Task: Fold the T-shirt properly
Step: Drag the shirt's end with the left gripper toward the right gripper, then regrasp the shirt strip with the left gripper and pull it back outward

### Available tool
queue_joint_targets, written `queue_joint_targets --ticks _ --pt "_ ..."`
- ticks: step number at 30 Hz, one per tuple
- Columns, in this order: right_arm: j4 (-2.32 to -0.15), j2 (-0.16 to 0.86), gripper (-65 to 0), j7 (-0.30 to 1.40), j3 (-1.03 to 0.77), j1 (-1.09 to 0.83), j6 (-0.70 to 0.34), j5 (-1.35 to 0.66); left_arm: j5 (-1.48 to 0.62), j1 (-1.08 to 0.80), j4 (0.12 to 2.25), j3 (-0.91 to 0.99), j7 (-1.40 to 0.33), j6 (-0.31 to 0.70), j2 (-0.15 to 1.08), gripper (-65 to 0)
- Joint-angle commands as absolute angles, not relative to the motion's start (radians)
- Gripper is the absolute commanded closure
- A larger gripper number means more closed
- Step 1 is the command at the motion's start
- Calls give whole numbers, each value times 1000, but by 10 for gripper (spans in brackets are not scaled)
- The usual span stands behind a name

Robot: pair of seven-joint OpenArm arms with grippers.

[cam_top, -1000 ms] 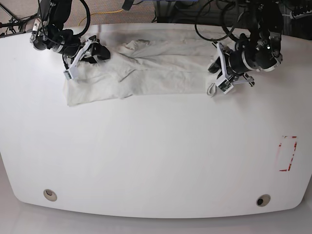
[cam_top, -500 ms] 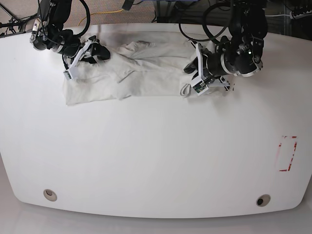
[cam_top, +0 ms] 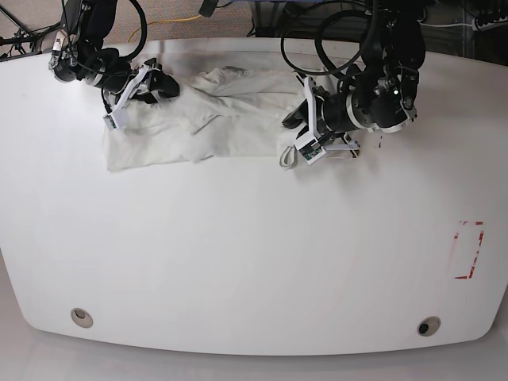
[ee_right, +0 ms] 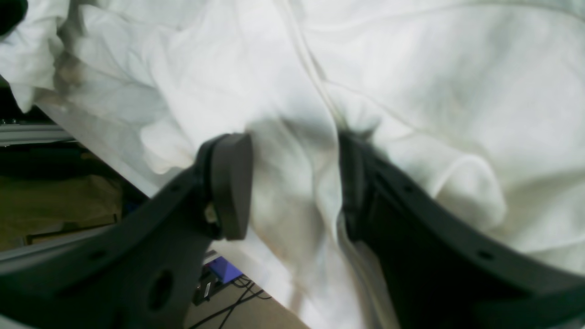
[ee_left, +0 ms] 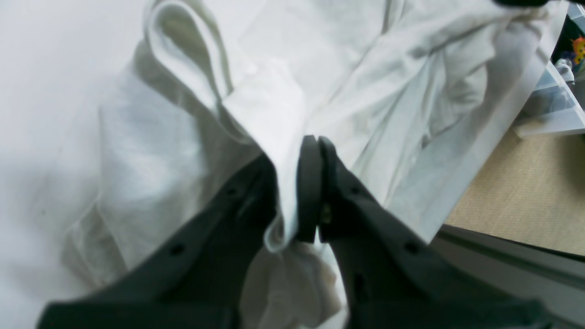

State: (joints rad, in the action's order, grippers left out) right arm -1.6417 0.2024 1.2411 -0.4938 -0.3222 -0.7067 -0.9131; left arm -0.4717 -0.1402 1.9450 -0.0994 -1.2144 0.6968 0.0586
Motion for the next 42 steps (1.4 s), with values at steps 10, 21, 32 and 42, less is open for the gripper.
queue_joint_targets --ticks 10,21,32,42 --pt "-1652 213 -292 1250 -499 -320 -698 -898 -492 -131 1962 -139 -1205 698 -2 -250" --pt "-1650 211 -292 1250 -499 -298 -698 -898 -498 -70 1997 -99 -1334 698 -44 -306" --pt "-1650 211 -292 1250 -499 -298 -698 -898 -498 -70 1995 197 -1326 698 97 -26" --pt "-1652 211 -292 1250 -499 -297 -698 -900 -492 -111 1952 163 -1259 698 162 -39"
